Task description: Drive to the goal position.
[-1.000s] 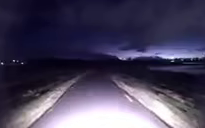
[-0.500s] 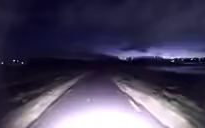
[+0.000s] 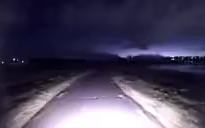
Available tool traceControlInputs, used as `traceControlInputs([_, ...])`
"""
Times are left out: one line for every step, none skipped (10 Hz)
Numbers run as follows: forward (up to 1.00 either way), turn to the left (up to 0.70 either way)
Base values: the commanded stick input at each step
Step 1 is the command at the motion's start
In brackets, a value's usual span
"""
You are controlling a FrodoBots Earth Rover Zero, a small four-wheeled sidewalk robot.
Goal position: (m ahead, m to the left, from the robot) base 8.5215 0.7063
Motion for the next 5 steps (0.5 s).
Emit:
traceControlInputs([0.85, 0.00])
traceControlInputs([0.85, 0.00])
traceControlInputs([0.85, 0.00])
traceControlInputs([0.85, 0.00])
traceControlInputs([0.85, 0.00])
